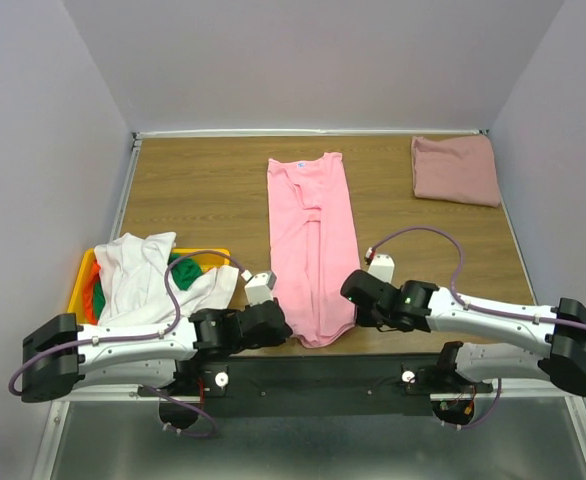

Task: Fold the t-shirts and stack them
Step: Fold the tshirt

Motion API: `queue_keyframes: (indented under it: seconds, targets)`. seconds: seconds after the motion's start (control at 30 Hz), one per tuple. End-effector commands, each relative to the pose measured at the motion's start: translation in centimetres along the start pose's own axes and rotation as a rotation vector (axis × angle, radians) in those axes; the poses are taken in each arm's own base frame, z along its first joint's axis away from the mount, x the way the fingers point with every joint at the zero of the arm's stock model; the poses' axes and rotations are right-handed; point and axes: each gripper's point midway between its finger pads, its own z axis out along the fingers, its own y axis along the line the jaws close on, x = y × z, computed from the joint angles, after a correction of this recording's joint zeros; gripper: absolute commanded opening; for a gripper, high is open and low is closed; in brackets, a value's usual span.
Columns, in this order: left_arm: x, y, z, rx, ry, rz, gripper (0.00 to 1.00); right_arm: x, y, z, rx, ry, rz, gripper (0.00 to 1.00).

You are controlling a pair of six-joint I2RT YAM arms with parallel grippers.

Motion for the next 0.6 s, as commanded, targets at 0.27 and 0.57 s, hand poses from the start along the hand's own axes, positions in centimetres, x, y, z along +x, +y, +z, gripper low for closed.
queue_keyframes:
  seconds: [0.27,0.57]
  targets:
    - [-4.7,-0.3,1.2,-0.055,-0.175,0.032,0.0,-5.0,0.3,0.0,0.132,-0.188,-0.075,0.0]
    - [-9.2,0.0,2.6,-0.017,-0.281,0.031,0.0,-8.7,-0.3,1.5,0.289,-0.305,-0.094,0.0]
